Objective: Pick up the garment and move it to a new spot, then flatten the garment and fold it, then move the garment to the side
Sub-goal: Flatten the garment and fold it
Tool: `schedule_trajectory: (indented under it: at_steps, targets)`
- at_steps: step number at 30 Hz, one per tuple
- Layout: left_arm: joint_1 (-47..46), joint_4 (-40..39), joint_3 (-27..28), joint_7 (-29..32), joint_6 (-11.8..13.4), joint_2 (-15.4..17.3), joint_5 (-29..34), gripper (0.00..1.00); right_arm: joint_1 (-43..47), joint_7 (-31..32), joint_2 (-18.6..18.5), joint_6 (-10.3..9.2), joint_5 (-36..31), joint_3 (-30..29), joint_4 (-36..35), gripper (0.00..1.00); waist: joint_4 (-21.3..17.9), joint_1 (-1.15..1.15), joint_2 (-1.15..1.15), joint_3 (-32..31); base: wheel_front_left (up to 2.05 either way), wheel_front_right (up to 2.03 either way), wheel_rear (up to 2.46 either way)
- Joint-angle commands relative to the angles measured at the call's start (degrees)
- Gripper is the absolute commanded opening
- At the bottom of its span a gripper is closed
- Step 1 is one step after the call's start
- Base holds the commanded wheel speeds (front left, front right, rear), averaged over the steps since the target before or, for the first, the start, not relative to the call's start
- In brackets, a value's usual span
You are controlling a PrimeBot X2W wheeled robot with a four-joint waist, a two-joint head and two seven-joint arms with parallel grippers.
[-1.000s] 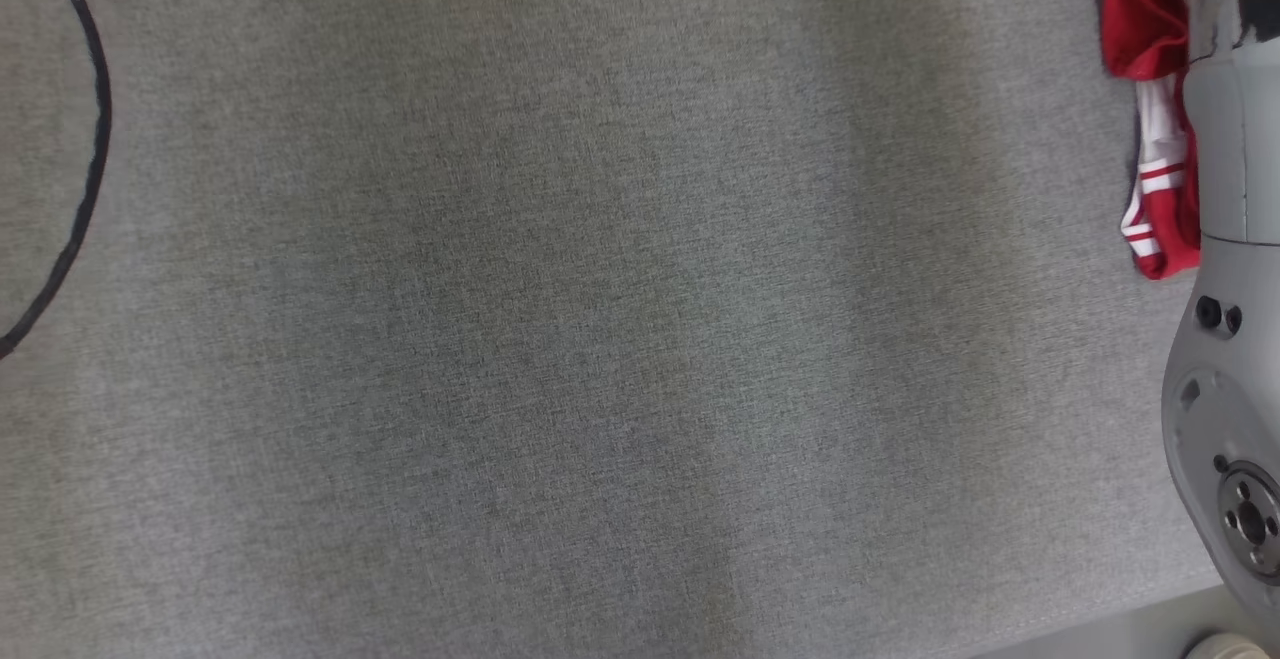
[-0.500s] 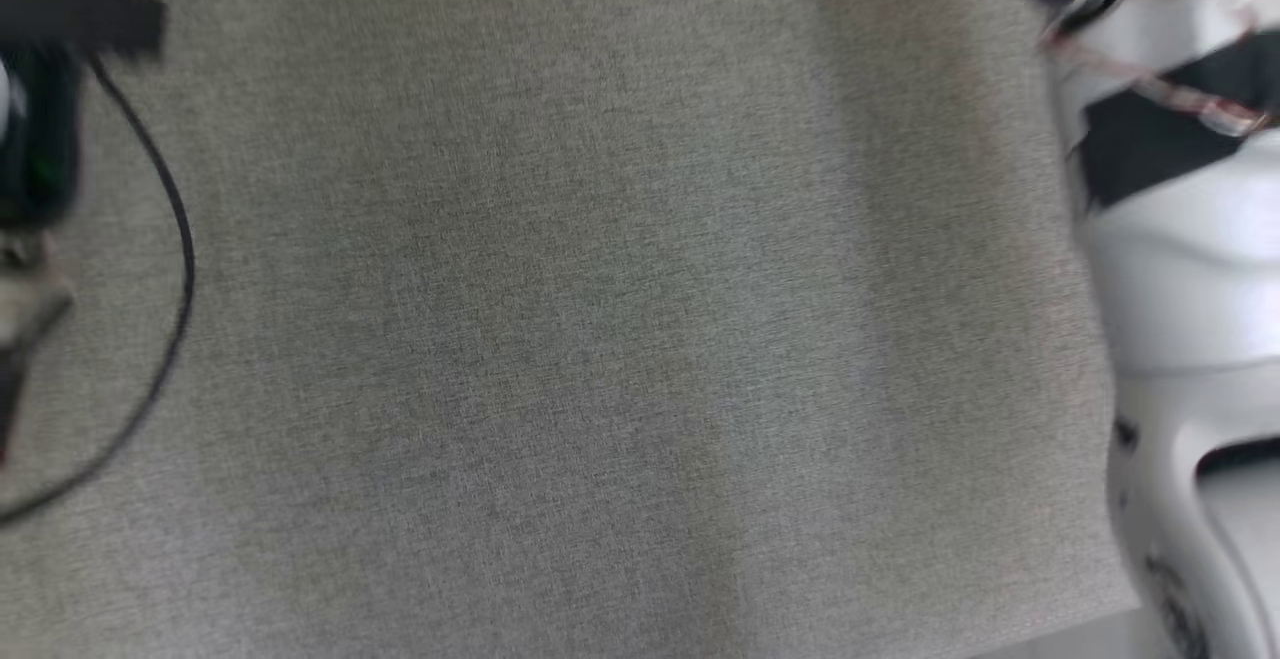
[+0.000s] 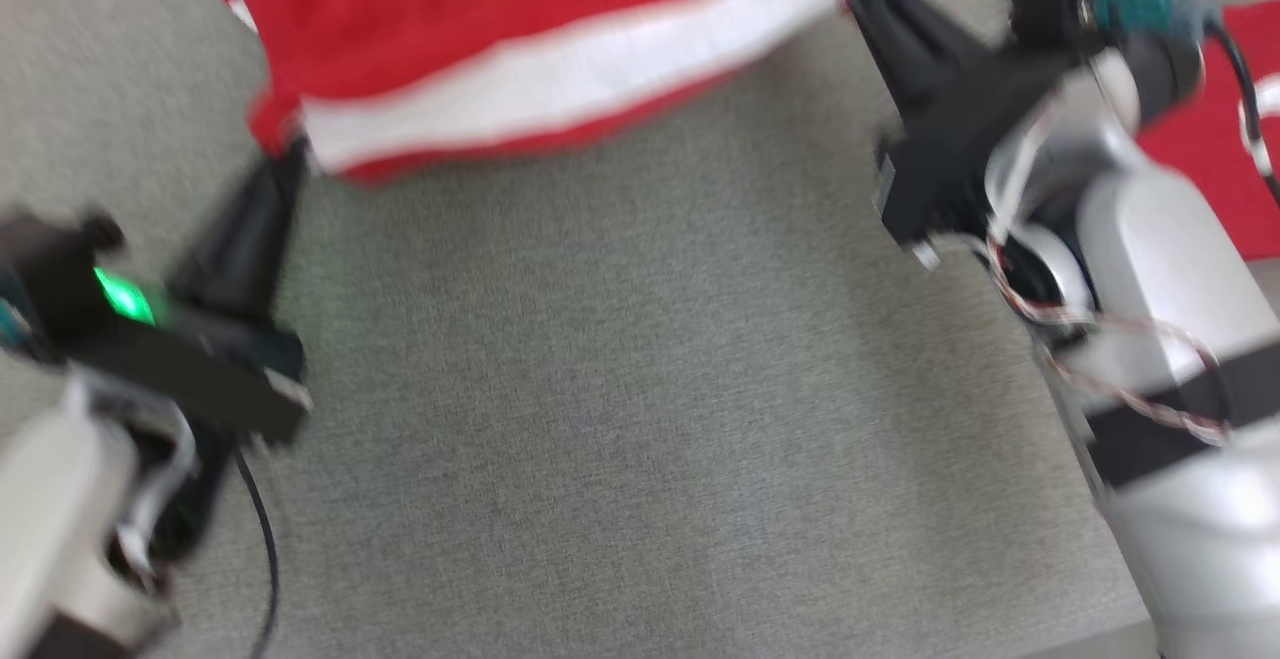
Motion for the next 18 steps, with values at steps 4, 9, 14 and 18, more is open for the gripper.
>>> schedule_trajectory:
  at_steps: [4,9,14,18]
  targets:
    - [6.54,-0.24,-1.76,-2.96,0.99,-1.16,1.35,0.0,7.13,5.04,-2.61,-0.18,2.34,-0.06,-5.63,0.0,0.5,0.02,0.01,-6.84,0.0,0.0,0.0]
    - [12.98,0.69,-2.37,-5.92,2.43,-3.29,1.59,0.0,16.61,12.26,-5.97,-0.18,4.83,-1.36,-12.61,0.0,1.29,0.02,0.01,-10.49,0.0,0.0,0.0]
    - [17.53,1.98,-1.54,-7.31,3.07,-4.45,1.84,0.0,24.95,18.9,-7.86,-0.18,6.76,-4.34,-18.13,0.0,1.51,0.02,0.01,-12.81,0.0,0.0,0.0]
    - [21.46,2.24,0.3,-7.85,3.73,-5.43,2.01,0.0,30.38,23.17,-8.53,-0.18,8.28,-5.05,-21.62,0.0,1.52,0.02,0.01,-14.49,0.0,0.0,0.0]
